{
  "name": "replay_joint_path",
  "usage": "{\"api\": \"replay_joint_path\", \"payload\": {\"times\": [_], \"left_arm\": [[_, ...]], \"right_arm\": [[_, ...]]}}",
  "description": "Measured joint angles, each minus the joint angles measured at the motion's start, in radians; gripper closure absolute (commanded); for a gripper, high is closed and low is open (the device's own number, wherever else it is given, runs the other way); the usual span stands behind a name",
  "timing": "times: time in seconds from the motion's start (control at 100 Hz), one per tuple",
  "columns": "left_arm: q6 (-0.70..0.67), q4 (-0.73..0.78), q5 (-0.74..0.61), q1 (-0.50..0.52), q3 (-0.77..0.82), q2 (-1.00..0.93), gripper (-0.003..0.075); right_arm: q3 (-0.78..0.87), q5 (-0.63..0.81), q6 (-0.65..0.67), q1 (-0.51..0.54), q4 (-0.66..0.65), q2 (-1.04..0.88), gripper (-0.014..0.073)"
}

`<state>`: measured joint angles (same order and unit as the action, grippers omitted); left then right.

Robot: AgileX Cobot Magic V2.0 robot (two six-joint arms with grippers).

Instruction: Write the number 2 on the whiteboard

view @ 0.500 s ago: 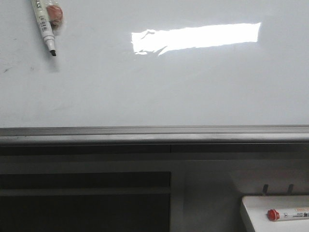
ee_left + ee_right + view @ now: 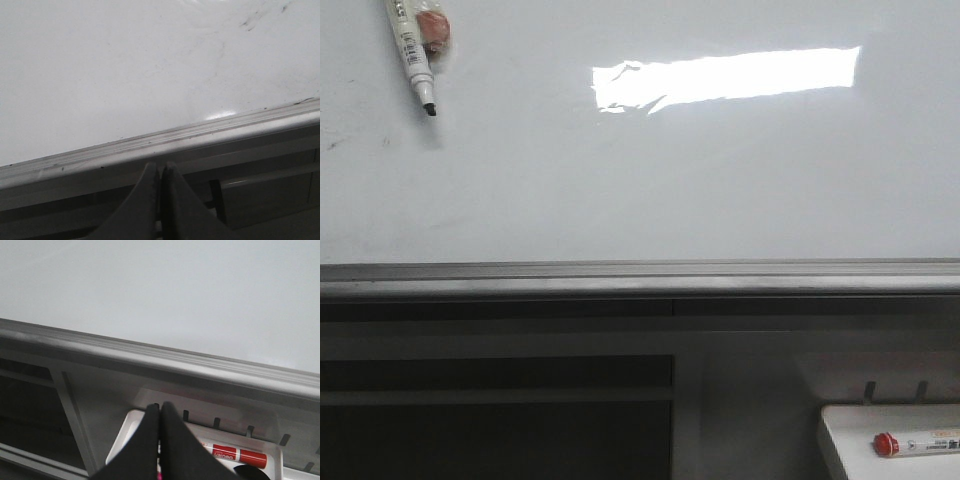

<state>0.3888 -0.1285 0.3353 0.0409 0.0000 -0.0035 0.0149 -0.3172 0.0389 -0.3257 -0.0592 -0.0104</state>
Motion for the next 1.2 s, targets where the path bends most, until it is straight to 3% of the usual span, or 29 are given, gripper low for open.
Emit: {"api": "replay_joint_path", "payload": {"times": [0.58, 0.91, 0.96, 1.09, 1.2], "left_arm": [[0.0, 0.0, 0.0, 0.0, 0.0, 0.0, 0.0741], [0.0, 0.0, 0.0, 0.0, 0.0, 0.0, 0.0741], [0.0, 0.0, -0.004, 0.0, 0.0, 0.0, 0.0741], [0.0, 0.0, -0.02, 0.0, 0.0, 0.0, 0.0741], [0.0, 0.0, -0.026, 0.0, 0.0, 0.0, 0.0741]], "right_arm": [[0.0, 0.006, 0.0, 0.0, 0.0, 0.0, 0.0654], [0.0, 0.248, 0.001, 0.0, -0.001, 0.0, 0.0654], [0.0, 0.285, 0.016, 0.0, 0.039, 0.0, 0.0654], [0.0, 0.369, 0.085, 0.0, 0.288, 0.0, 0.0654], [0.0, 0.371, 0.1, 0.0, 0.413, 0.0, 0.0654]]}}
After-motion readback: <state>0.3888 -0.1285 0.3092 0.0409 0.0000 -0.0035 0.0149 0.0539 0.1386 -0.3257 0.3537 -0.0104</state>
